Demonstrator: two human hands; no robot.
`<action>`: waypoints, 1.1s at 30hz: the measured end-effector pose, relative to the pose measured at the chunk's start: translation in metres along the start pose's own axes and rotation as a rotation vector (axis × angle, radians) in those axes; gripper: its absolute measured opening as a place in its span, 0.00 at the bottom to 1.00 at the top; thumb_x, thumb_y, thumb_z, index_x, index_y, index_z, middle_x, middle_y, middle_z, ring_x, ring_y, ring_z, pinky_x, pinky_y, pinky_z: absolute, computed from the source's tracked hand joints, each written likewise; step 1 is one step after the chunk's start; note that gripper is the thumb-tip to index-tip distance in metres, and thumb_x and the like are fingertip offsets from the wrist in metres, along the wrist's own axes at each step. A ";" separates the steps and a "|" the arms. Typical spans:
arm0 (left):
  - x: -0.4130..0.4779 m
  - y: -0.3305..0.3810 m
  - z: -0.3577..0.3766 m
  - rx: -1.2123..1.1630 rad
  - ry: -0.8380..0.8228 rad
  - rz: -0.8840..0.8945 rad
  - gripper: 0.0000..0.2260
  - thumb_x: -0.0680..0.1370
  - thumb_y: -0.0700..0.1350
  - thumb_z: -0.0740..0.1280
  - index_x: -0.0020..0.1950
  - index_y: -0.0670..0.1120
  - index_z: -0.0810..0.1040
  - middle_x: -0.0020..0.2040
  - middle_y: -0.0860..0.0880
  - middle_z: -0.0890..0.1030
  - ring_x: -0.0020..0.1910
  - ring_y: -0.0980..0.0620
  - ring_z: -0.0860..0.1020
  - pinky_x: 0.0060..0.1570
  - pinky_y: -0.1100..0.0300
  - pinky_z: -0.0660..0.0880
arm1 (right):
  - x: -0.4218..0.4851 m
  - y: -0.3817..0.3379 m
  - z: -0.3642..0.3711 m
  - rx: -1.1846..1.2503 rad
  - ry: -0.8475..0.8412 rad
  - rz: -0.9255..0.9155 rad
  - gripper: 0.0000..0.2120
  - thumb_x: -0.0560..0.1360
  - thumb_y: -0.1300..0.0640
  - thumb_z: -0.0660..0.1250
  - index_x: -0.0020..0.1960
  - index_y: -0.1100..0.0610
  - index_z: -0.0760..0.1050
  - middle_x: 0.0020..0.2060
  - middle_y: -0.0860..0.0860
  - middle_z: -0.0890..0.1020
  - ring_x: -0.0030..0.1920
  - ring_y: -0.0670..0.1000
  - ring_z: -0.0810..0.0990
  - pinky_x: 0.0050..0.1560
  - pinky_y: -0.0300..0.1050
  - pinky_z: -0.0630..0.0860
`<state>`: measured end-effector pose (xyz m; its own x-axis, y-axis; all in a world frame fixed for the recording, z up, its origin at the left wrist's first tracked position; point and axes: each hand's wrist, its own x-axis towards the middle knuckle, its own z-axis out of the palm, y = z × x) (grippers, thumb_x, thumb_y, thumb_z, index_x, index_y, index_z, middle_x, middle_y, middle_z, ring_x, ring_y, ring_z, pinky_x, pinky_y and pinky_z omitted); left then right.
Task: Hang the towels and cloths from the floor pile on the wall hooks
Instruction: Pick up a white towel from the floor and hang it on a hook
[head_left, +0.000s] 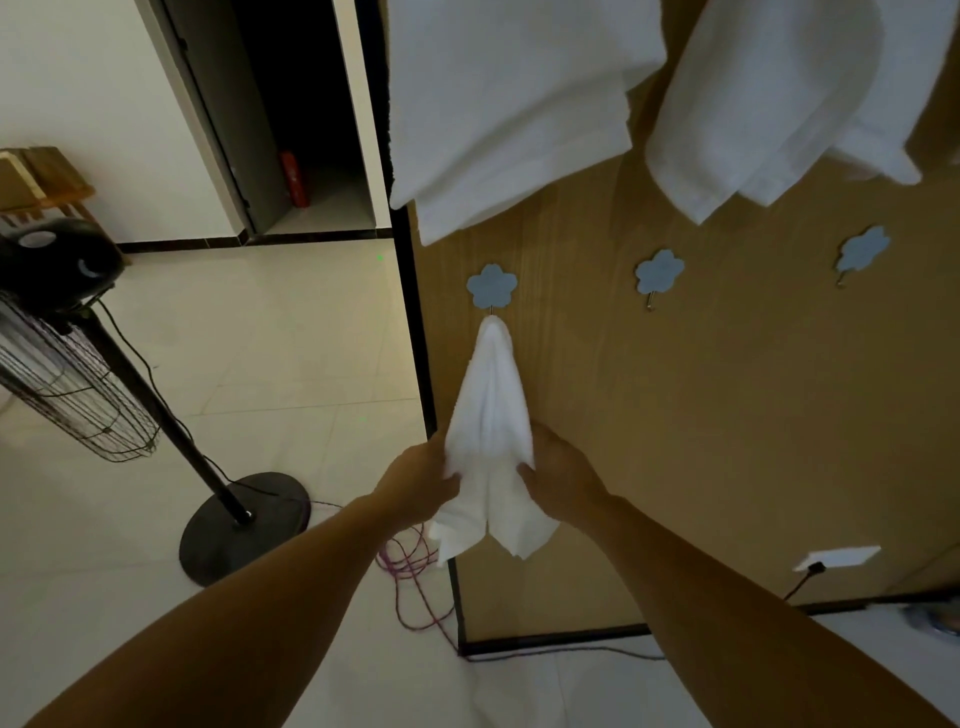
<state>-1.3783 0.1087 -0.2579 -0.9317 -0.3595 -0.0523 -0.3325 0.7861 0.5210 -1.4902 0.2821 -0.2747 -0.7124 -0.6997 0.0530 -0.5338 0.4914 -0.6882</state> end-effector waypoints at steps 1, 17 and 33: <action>-0.002 -0.003 0.001 0.018 -0.020 0.000 0.27 0.78 0.48 0.66 0.74 0.44 0.62 0.61 0.43 0.78 0.58 0.45 0.77 0.57 0.57 0.72 | -0.003 0.008 0.001 -0.054 -0.045 0.028 0.24 0.81 0.54 0.58 0.76 0.54 0.58 0.67 0.54 0.73 0.64 0.52 0.74 0.61 0.37 0.65; -0.016 -0.038 -0.001 0.152 -0.186 -0.128 0.29 0.70 0.46 0.75 0.68 0.47 0.68 0.63 0.48 0.76 0.60 0.47 0.75 0.61 0.50 0.73 | -0.020 0.021 -0.014 -0.393 -0.059 0.389 0.12 0.79 0.53 0.56 0.57 0.56 0.74 0.51 0.52 0.81 0.50 0.53 0.80 0.44 0.43 0.72; 0.019 0.073 -0.041 -0.428 0.314 0.225 0.27 0.72 0.43 0.73 0.68 0.38 0.67 0.60 0.43 0.77 0.59 0.47 0.77 0.57 0.58 0.74 | 0.023 -0.067 -0.032 0.305 0.364 -0.082 0.14 0.77 0.73 0.59 0.62 0.71 0.72 0.56 0.67 0.78 0.57 0.63 0.77 0.45 0.22 0.67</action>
<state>-1.4147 0.1382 -0.1860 -0.8628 -0.3901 0.3216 0.0188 0.6109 0.7914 -1.4858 0.2498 -0.2039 -0.8157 -0.4762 0.3285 -0.4757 0.2292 -0.8492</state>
